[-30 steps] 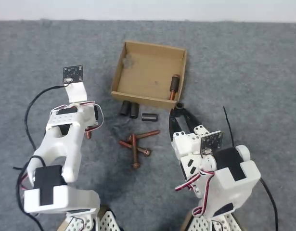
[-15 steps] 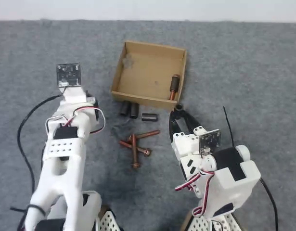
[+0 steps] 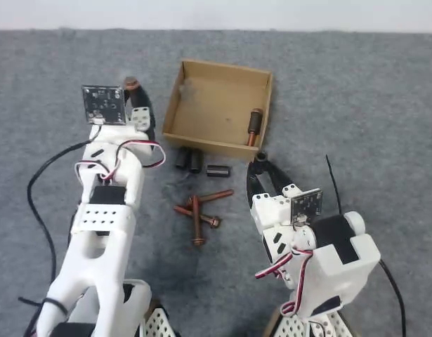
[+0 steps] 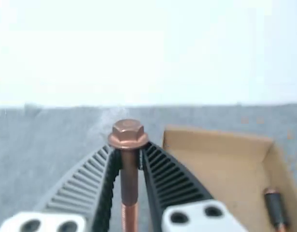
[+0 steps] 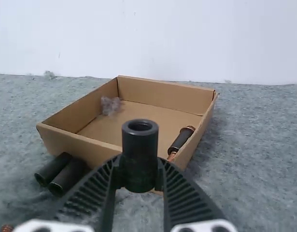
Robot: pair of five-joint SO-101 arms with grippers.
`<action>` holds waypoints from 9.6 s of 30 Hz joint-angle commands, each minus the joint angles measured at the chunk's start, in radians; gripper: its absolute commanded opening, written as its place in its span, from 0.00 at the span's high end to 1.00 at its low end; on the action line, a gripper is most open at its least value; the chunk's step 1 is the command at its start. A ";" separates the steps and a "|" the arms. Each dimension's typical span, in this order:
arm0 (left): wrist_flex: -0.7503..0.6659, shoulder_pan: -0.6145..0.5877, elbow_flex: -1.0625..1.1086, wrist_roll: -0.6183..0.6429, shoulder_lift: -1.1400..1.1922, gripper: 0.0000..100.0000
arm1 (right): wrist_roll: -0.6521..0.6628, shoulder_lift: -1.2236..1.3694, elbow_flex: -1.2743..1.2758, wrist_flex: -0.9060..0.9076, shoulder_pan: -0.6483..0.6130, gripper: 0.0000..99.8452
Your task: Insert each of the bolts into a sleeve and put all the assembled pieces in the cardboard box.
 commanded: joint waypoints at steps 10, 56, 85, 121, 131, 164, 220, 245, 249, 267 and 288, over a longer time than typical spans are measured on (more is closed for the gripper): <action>-0.086 0.227 -0.005 0.285 -0.069 0.99 | 0.025 -0.047 0.023 0.005 -0.062 0.99; -0.058 0.292 0.259 0.290 -0.272 0.99 | 0.250 0.200 -0.292 0.051 -0.298 0.99; -0.215 0.321 0.340 0.292 -0.265 0.99 | 0.247 0.197 -0.210 -0.091 -0.298 0.99; -0.215 0.414 0.406 0.265 -0.267 0.99 | 0.190 0.071 -0.107 -0.045 -0.251 0.99; -0.218 0.408 0.404 0.264 -0.275 0.99 | 0.192 0.058 -0.132 0.051 -0.251 0.99; -0.146 0.402 0.389 0.206 -0.276 0.99 | 0.190 -0.054 -0.126 0.239 -0.226 0.99; -0.137 0.477 0.521 0.209 -0.514 0.99 | 0.186 -0.148 -0.061 0.239 -0.203 0.99; -0.262 0.471 0.357 0.210 -0.272 0.99 | 0.187 -0.268 -0.018 0.331 -0.199 0.99; -0.351 0.471 0.323 0.207 -0.075 0.99 | 0.187 -0.268 -0.018 0.329 -0.197 0.99; -0.466 0.407 0.320 0.207 0.009 0.99 | 0.186 -0.259 -0.032 0.338 -0.170 0.99; -0.462 0.468 0.320 0.207 0.009 0.99 | 0.189 -0.259 -0.118 0.466 -0.130 0.99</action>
